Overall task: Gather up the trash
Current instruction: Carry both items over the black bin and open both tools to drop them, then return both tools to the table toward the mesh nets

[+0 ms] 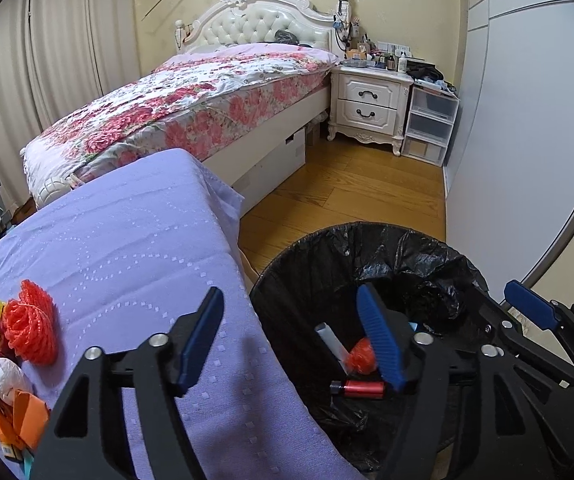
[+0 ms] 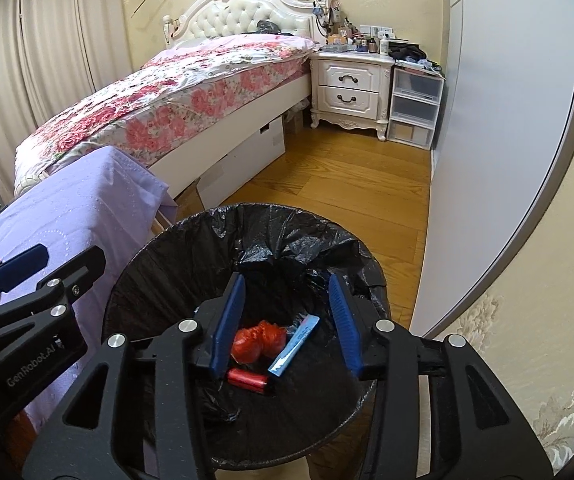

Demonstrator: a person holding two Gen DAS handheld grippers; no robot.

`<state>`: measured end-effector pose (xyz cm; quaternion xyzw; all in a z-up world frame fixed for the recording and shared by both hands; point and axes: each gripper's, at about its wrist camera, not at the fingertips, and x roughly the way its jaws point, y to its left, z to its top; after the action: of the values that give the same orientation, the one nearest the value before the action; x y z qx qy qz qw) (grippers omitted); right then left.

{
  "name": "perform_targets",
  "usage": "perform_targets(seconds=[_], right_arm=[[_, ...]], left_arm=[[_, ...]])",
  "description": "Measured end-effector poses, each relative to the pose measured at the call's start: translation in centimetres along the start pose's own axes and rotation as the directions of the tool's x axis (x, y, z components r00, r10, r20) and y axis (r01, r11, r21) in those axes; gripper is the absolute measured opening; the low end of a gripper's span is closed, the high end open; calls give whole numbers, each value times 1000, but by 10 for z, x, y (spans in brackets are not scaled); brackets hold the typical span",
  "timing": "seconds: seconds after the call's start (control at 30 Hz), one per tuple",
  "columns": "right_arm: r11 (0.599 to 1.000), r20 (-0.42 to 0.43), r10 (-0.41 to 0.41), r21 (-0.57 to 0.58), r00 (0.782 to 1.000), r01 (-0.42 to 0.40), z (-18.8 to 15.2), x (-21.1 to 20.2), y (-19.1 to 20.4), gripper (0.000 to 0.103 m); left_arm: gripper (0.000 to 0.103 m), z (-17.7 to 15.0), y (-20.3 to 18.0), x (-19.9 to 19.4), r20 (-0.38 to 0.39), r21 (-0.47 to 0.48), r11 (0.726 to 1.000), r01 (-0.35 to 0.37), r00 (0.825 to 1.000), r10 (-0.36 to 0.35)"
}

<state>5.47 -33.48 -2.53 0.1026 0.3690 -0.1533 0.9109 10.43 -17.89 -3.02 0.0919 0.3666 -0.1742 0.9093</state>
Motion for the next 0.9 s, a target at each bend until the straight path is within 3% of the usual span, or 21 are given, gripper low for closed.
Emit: perform_targets(seconds=[0.2,0.5,0.9], right_arm=[[1000,4,-7,1,1000,7,-2,-4,-1,54],[1000,13,10,-15,1000,-10,-9,-17,9,56],[989,12,96,-116,995,-94,-22,-46,62,56]], left_arm=[[75,0,9,-7,1,-20,999,-27,1000,27],[76,-11,42,-36,15,-53,994,-93,995,94],[76,-49,112,-90,7,-146,974,-175,984,178]])
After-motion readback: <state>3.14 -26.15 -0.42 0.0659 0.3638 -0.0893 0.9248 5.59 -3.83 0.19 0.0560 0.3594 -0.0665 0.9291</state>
